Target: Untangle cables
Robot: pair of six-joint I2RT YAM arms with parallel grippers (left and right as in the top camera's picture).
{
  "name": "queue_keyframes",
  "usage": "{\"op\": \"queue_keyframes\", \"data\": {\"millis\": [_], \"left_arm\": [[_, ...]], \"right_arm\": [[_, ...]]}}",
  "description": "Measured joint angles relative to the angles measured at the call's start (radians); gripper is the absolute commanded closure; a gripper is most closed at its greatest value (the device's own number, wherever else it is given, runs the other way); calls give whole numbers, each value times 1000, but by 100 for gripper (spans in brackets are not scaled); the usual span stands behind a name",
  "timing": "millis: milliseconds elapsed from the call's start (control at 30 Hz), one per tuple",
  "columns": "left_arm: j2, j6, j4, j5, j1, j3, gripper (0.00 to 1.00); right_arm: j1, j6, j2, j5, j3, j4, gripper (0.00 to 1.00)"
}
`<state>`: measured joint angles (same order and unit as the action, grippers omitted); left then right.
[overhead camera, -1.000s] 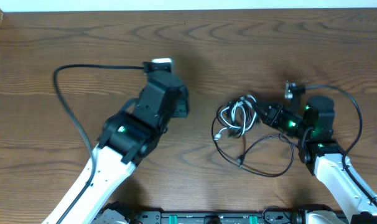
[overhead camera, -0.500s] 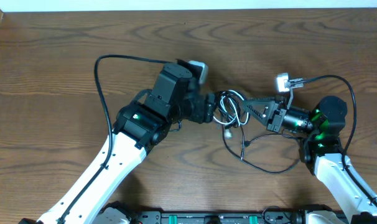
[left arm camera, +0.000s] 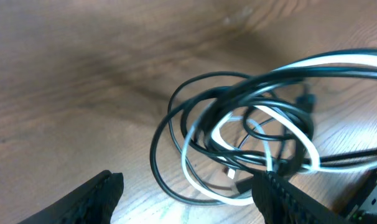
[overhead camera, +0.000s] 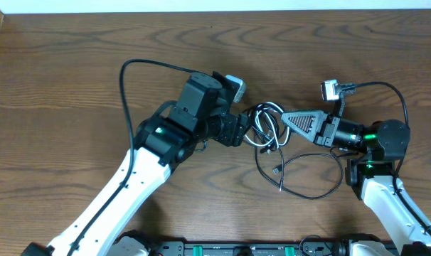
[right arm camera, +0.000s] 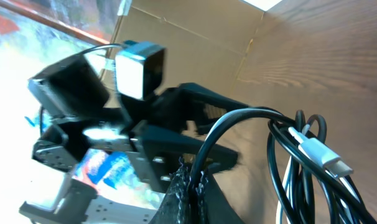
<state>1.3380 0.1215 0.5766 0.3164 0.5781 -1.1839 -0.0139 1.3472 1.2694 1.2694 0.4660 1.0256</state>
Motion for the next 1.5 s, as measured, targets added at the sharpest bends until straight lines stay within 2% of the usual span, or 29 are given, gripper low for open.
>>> {"op": "queue_keyframes", "data": {"millis": [300, 400, 500, 633, 767, 933, 967, 1067, 1100, 1133, 1267, 1367, 1400, 1433, 1467, 1500], "left_arm": [[112, 18, -107, -40, 66, 0, 30], [135, 35, -126, -80, 81, 0, 37], [162, 47, -128, -155, 98, 0, 40], [181, 90, -99, -354, 111, 0, 41], [181, 154, -90, -625, 98, 0, 41], [181, 224, -87, -839, 46, 0, 42], [181, 241, -86, -867, 26, 0, 49], [181, 278, -86, -893, -29, 0, 86], [181, 287, -87, -887, -41, 0, 92], [181, 289, -87, -878, -47, 0, 92], [181, 301, -89, -813, -45, 0, 92], [181, 301, -92, -757, -45, 0, 92], [181, 301, -92, -744, -45, 0, 83], [181, 298, -91, -733, -45, 0, 56], [181, 298, -91, -724, -45, 0, 37], [181, 303, -94, -716, -46, 0, 29]], "right_arm": [[0, 155, 0, 32, 0, 16, 99], [0, 179, 0, 41, 0, 16, 99], [0, 197, 0, 43, 0, 16, 99], [0, 213, 0, 43, 0, 16, 99], [0, 217, 0, 51, 0, 16, 99], [0, 221, 0, 60, 0, 17, 99], [0, 221, 0, 62, 0, 19, 99], [0, 217, 0, 63, 0, 19, 99], [0, 214, 0, 63, 0, 19, 99], [0, 206, 0, 63, 0, 19, 99], [0, 150, 0, 58, 0, 19, 98], [0, 92, 0, 51, 0, 18, 94], [0, 60, 0, 47, 0, 3, 91], [0, 27, -1, 43, 0, -23, 89], [0, -14, -1, 37, 1, -63, 86], [0, -54, -1, 31, 2, -112, 83]]}}
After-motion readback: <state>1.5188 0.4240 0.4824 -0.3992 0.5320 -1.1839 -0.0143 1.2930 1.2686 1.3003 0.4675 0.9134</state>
